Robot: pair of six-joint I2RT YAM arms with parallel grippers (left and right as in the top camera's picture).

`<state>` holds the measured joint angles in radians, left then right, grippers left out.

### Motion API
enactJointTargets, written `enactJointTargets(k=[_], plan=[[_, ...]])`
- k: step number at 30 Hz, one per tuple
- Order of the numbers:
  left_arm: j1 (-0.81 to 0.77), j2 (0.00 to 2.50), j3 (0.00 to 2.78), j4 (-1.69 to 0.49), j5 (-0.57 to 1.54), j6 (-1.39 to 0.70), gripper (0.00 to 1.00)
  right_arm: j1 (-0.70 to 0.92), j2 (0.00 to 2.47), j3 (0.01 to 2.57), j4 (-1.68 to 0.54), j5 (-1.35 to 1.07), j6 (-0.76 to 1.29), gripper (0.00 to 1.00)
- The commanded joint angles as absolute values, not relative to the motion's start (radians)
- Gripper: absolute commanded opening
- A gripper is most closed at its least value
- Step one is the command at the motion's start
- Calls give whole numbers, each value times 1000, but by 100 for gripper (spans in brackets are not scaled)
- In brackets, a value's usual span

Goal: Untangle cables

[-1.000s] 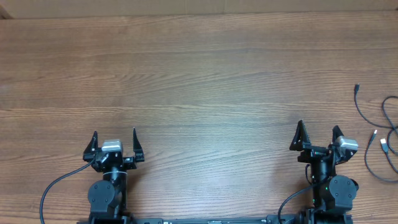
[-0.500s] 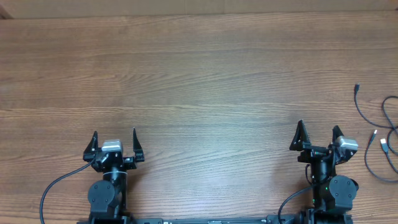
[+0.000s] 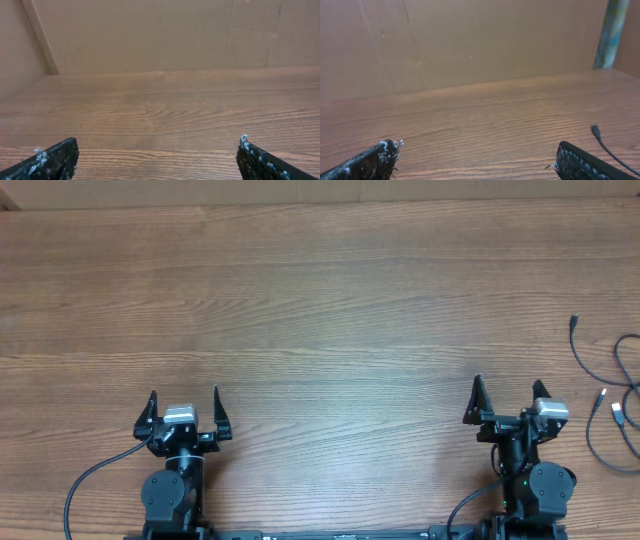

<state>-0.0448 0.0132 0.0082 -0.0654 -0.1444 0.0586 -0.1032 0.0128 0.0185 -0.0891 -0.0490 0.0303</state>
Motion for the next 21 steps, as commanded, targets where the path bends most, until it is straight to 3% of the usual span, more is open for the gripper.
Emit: enactJointTargets(k=[1,21], plan=[[-39,4,6,-66,-134,64,100,-98,2,7,-80,-98,-2,100],[-39,4,6,-66,-134,64,100,-99,3,8,-77,-98,52,100]])
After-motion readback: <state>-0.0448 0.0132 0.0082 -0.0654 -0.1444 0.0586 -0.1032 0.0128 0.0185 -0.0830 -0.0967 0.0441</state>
